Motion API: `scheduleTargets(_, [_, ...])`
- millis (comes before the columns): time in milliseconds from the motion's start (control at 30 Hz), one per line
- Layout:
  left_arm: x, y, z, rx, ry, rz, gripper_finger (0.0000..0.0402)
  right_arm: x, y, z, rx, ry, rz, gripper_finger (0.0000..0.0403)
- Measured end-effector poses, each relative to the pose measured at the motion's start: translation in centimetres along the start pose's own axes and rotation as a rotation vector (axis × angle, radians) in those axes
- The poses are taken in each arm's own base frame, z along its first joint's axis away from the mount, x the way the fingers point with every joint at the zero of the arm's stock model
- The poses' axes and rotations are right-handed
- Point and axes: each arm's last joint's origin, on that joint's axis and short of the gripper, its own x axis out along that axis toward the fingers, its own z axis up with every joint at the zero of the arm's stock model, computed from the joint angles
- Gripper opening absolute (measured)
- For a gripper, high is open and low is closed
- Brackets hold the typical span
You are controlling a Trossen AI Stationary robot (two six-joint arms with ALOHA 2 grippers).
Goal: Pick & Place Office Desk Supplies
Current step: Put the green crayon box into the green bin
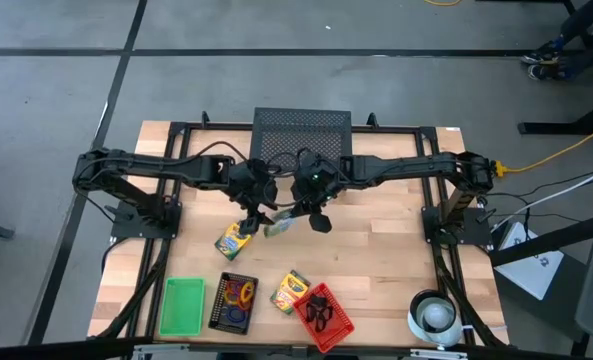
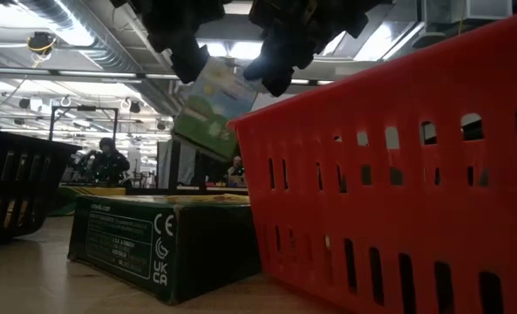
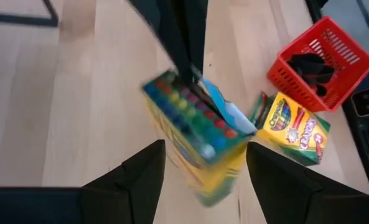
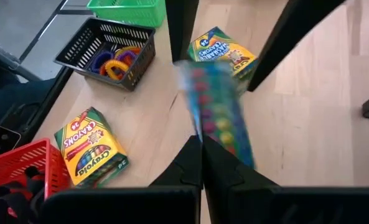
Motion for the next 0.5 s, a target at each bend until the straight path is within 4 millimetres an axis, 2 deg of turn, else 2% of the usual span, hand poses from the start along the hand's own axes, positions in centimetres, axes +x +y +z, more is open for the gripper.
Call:
scheduleTargets(267, [0.0,0.0,-0.2,-0.026,0.024,-0.015,0.0224,-1.2,-0.8,0.2,0.002,-0.02,-0.026,0.0])
scheduleTargets(500, [0.0,0.4,0.0,-0.023,0.006,0.012,0.0224,-1.3,-0.7,0.5,-0.012,-0.042,-0.023,0.0])
